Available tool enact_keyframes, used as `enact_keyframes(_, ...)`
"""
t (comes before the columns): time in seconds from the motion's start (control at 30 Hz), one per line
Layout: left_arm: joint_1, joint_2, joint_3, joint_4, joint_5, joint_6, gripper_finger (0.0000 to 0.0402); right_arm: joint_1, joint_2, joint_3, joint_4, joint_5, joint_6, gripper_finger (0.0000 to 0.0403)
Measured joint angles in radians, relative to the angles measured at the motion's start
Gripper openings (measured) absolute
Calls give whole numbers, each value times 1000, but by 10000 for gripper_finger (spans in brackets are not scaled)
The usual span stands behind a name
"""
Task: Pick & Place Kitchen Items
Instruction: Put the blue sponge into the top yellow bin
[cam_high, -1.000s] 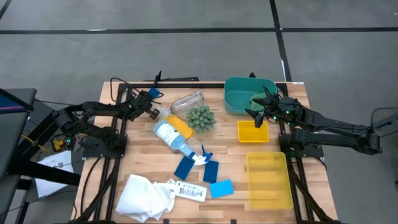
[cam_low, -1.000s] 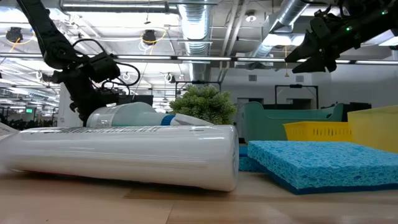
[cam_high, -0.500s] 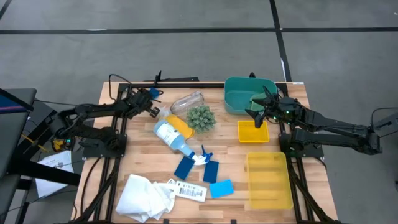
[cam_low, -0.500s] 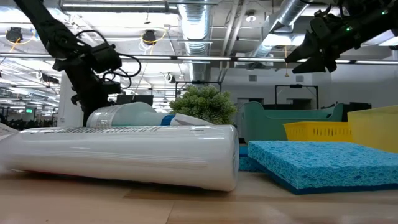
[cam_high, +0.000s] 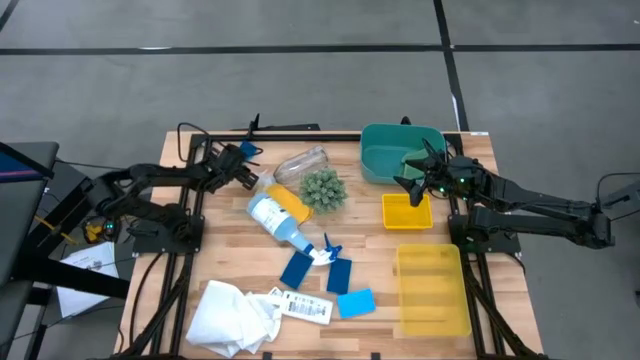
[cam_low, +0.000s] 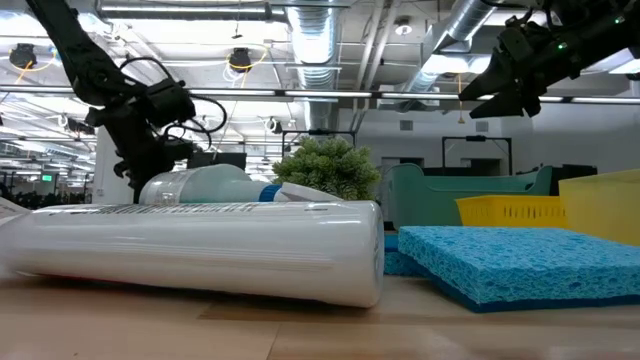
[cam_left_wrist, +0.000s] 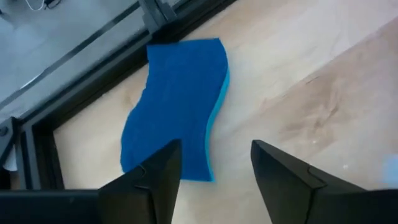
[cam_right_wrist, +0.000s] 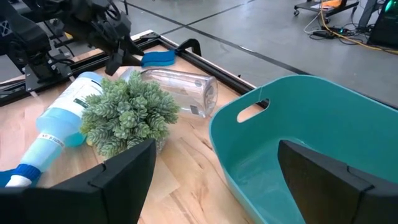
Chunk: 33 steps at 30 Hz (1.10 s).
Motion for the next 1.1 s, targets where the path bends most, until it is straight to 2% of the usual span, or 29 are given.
enact_keyframes(0.23, 6, 85, 44, -15, -61, -49, 161, 0, 0, 0, 0, 0, 0, 327)
enact_keyframes(0.63, 1, 172, 112, -103, -97, -89, 115, 0, 0, 0, -3, 0, 0, 327)
enact_keyframes(0.77, 1, 172, 113, -103, -94, -86, 85, 0, 0, 0, -5, 0, 0, 327)
enact_keyframes(0.93, 2, 172, 113, -103, -90, -85, 16, 0, 0, 0, -11, 0, 0, 327)
enact_keyframes(1.1, 3, 172, 113, -103, -84, -82, 7, 0, 0, 0, -13, 0, -1, 327)
